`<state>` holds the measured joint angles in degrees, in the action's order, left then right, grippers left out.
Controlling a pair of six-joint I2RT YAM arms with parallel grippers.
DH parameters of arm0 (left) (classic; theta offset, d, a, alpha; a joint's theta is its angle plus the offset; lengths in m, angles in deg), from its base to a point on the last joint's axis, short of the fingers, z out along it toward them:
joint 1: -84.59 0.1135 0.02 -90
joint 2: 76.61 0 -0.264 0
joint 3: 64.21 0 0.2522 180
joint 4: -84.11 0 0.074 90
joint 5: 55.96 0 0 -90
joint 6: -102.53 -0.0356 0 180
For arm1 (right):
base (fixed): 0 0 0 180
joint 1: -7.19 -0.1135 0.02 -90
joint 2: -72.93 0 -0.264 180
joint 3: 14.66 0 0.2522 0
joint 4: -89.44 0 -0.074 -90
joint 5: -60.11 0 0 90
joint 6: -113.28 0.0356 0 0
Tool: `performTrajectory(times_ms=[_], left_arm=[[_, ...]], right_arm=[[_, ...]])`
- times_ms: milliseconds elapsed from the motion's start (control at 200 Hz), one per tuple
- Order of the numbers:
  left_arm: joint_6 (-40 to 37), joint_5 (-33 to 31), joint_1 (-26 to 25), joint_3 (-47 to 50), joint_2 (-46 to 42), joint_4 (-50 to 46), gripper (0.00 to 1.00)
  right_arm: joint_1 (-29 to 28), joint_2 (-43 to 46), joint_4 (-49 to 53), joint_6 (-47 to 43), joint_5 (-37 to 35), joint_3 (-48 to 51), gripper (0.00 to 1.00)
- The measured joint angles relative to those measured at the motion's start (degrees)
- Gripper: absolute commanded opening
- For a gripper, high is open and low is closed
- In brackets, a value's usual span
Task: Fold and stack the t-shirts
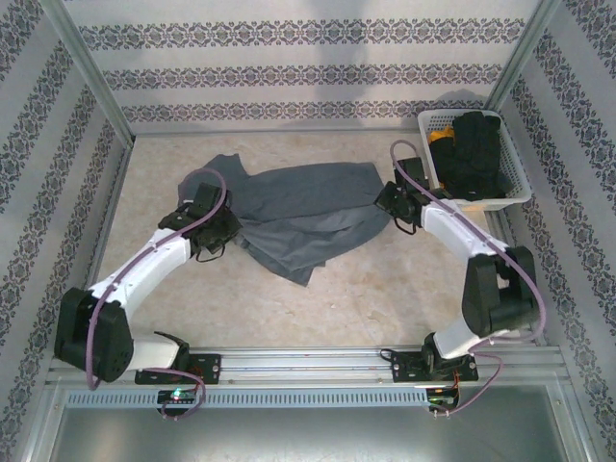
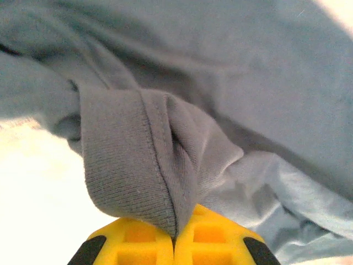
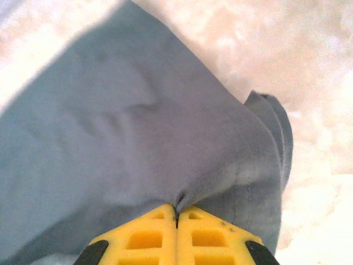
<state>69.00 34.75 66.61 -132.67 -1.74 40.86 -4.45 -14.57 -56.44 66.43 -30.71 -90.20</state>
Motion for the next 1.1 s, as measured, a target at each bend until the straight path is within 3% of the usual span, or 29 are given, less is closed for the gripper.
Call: performTrajectory(times_ms=[370,640,1099], left_arm=[[-5.1,-1.0,0.9,-6.5,-6.0,5.8,0.0],[-9.5,-0.8,2.0,-13.5,-12.8,11.6,0.0],[-17.5,-3.8,2.3,-23.5,-23.2,15.8,0.0]], right_arm=[[-0.6,12.3,4.3,-2.9,-1.5,-3.5,0.0],[1.6,21.4,6.1,-6.0,-2.5,-12.0,0.0],[4.6,32.0,2.9,-9.4,-3.7,-21.0,0.0]])
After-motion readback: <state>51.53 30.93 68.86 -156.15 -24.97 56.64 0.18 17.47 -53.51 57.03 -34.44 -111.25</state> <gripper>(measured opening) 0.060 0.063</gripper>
